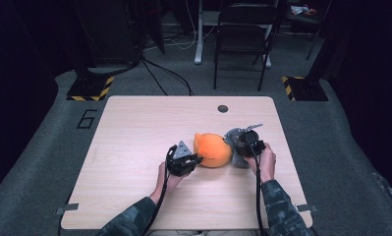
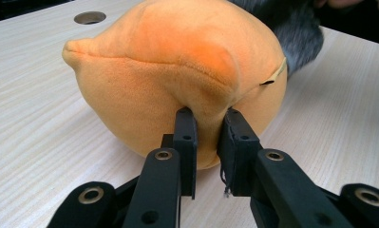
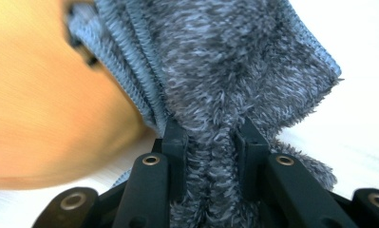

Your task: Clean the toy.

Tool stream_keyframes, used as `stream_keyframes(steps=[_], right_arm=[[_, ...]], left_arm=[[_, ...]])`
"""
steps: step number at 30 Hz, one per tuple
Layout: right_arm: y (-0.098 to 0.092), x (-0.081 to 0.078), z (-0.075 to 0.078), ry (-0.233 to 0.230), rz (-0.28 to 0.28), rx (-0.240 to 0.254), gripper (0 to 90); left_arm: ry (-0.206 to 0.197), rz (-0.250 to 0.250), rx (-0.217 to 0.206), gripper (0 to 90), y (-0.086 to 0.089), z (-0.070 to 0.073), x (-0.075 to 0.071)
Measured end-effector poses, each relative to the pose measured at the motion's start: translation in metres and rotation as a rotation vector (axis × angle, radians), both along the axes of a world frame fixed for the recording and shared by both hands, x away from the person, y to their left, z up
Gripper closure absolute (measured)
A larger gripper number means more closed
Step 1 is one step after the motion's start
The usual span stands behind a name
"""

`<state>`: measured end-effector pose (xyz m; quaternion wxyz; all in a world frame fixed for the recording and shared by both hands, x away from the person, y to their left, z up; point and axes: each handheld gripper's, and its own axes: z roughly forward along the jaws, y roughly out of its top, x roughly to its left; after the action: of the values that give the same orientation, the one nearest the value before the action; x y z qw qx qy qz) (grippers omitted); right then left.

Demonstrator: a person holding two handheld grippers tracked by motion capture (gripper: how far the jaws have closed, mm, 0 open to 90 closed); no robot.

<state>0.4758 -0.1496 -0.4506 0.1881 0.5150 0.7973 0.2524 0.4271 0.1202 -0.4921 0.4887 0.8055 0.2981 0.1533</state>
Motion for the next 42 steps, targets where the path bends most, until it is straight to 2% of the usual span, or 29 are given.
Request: stream_keyframes(steps=[2, 6, 8, 10, 12, 15, 17, 22, 25, 28, 29, 30, 32, 35, 39, 42], right_arm=[[0.002, -0.004, 0.012, -0.05, 0.012, 0.009, 70.7], [0.015, -0.016, 0.037, -0.111, 0.061, 0.053, 70.7], [0.025, -0.021, 0.041, -0.1, 0.113, 0.074, 70.7], [0.036, -0.023, 0.038, -0.081, 0.148, 0.043, 70.7], [0.042, -0.023, 0.031, -0.069, 0.15, 0.032, 70.9], [0.038, -0.019, 0.027, -0.065, 0.146, 0.058, 70.9], [0.035, -0.018, 0.026, -0.058, 0.14, 0.075, 70.9], [0.033, -0.016, 0.023, -0.067, 0.132, 0.073, 70.9], [0.033, -0.015, 0.022, -0.066, 0.125, 0.072, 70.9], [0.032, -0.015, 0.022, -0.072, 0.121, 0.074, 70.9], [0.032, -0.015, 0.021, -0.077, 0.12, 0.074, 70.9], [0.032, -0.014, 0.021, -0.075, 0.12, 0.074, 70.9], [0.033, -0.014, 0.02, -0.077, 0.119, 0.075, 70.9], [0.034, -0.015, 0.019, -0.076, 0.119, 0.077, 71.0], [0.037, -0.016, 0.02, -0.073, 0.13, 0.076, 70.9], [0.037, -0.016, 0.021, -0.088, 0.126, 0.074, 70.9]], left_arm=[[0.0, -0.001, 0.002, 77.7, 0.0, 0.0, 0.0], [-0.001, 0.001, 0.001, 77.7, 0.0, 0.0, 0.0], [-0.001, 0.002, 0.002, 77.7, 0.0, 0.0, 0.0], [-0.002, 0.002, 0.004, 77.6, 0.0, 0.0, 0.0], [0.002, 0.003, 0.002, 77.3, 0.0, 0.0, 0.0], [-0.003, -0.002, 0.004, 75.9, 0.0, 0.0, 0.0], [-0.008, 0.005, 0.013, 71.2, -0.001, 0.0, 0.0], [-0.014, 0.017, 0.042, 56.2, -0.004, -0.001, -0.001], [-0.03, 0.01, 0.087, 51.8, -0.007, -0.002, -0.003], [-0.046, 0.036, 0.146, 48.6, -0.01, -0.004, -0.003], [-0.049, 0.042, 0.158, 47.7, -0.011, -0.006, -0.003], [-0.048, 0.049, 0.15, 47.4, -0.011, -0.007, -0.004], [-0.062, 0.055, 0.155, 48.1, -0.013, -0.007, -0.005], [-0.081, 0.062, 0.169, 55.3, -0.015, -0.01, -0.006], [-0.098, 0.083, 0.178, 71.5, -0.015, -0.013, -0.007], [-0.113, 0.083, 0.176, 78.8, -0.016, -0.011, -0.009]])
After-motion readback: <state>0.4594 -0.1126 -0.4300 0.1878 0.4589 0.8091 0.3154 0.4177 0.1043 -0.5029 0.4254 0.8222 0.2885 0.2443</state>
